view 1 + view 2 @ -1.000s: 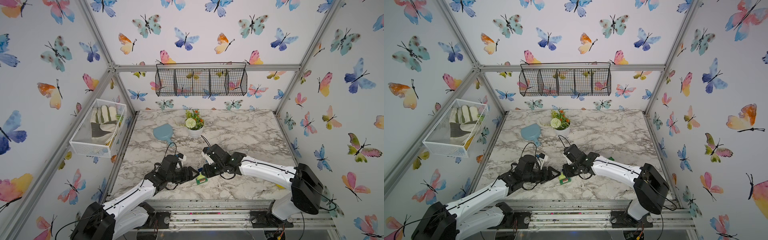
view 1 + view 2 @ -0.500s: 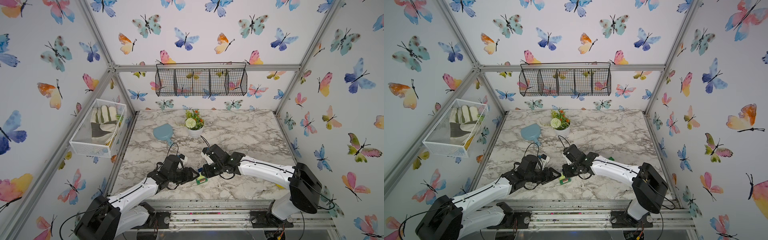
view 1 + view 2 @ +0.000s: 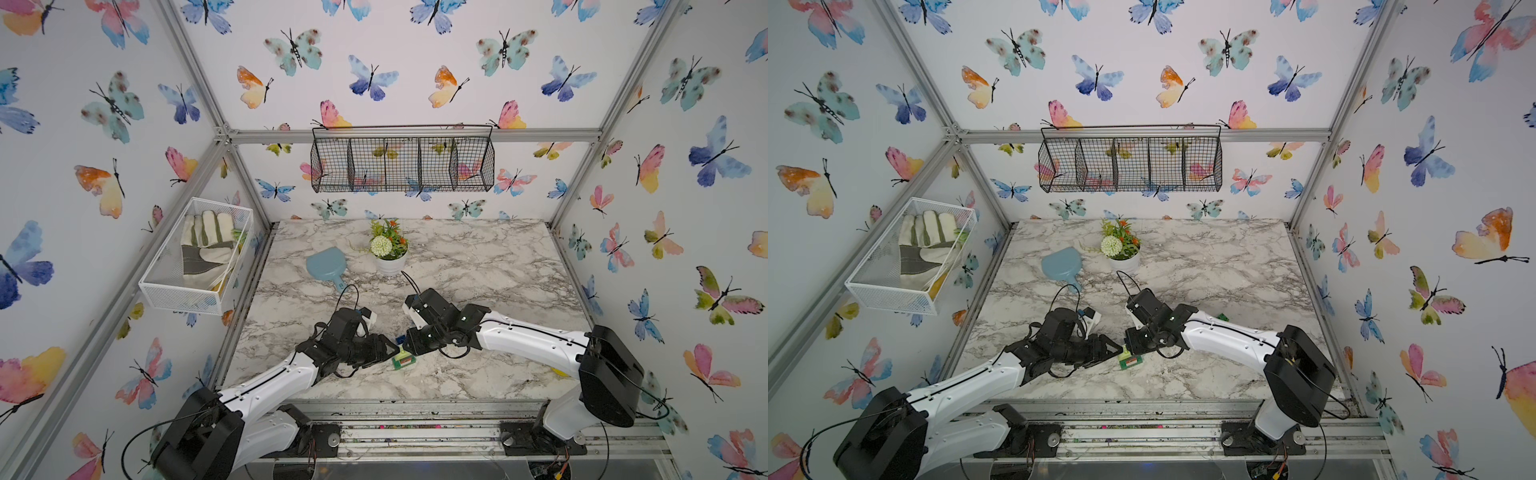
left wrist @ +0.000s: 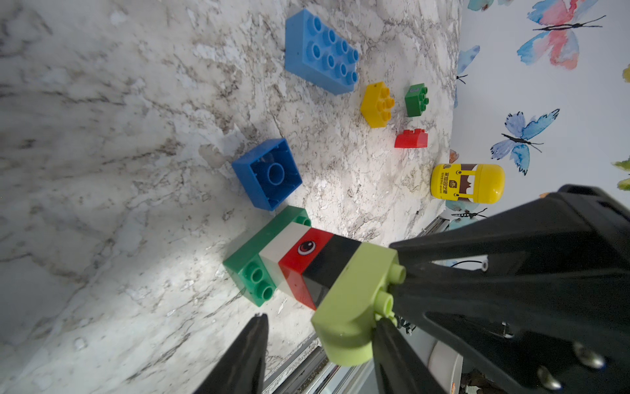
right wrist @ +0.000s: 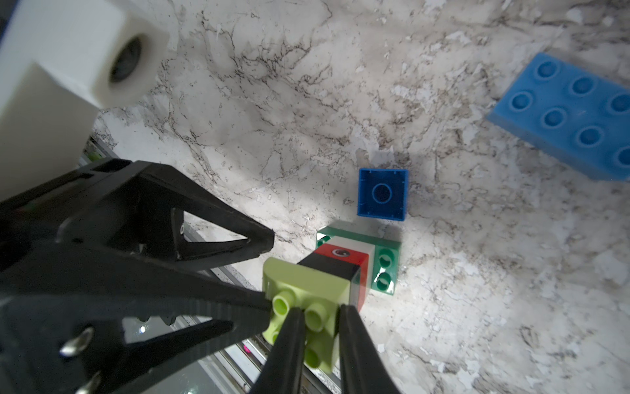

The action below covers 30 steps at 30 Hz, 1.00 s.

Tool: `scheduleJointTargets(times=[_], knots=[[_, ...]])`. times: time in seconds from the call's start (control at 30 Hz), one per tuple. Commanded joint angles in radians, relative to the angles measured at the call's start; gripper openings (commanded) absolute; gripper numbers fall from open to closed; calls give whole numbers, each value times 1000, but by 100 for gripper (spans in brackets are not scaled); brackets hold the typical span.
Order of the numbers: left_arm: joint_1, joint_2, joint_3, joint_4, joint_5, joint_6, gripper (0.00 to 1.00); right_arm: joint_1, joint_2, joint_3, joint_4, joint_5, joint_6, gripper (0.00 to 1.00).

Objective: Assemble the number 1 with lego
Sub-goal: Assemble the lego brick with the lego brick.

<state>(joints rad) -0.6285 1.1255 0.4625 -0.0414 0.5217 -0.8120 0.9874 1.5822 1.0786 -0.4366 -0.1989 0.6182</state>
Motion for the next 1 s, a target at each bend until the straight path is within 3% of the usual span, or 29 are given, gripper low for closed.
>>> scheduleJointTargets(times=[0.0, 0.17, 0.33, 0.5, 0.73, 0.97], knots=[[-3, 0, 14, -71, -29, 25, 61, 0, 16, 22, -68, 27, 4, 26], [-4, -50, 64, -107, -88, 45, 76, 0, -53, 64, -39, 120, 11, 46], [-2, -113, 88, -114, -129, 39, 82, -1, -153, 18, 30, 162, -7, 59], [1, -201, 73, -95, -204, 17, 81, 0, -309, -185, 177, 228, -113, 60], [12, -370, -10, -71, -380, -77, 80, 7, -589, -657, 695, 210, -395, 55], [15, -482, -98, -28, -471, -152, 80, 38, -486, -733, 807, 143, -466, 57]])
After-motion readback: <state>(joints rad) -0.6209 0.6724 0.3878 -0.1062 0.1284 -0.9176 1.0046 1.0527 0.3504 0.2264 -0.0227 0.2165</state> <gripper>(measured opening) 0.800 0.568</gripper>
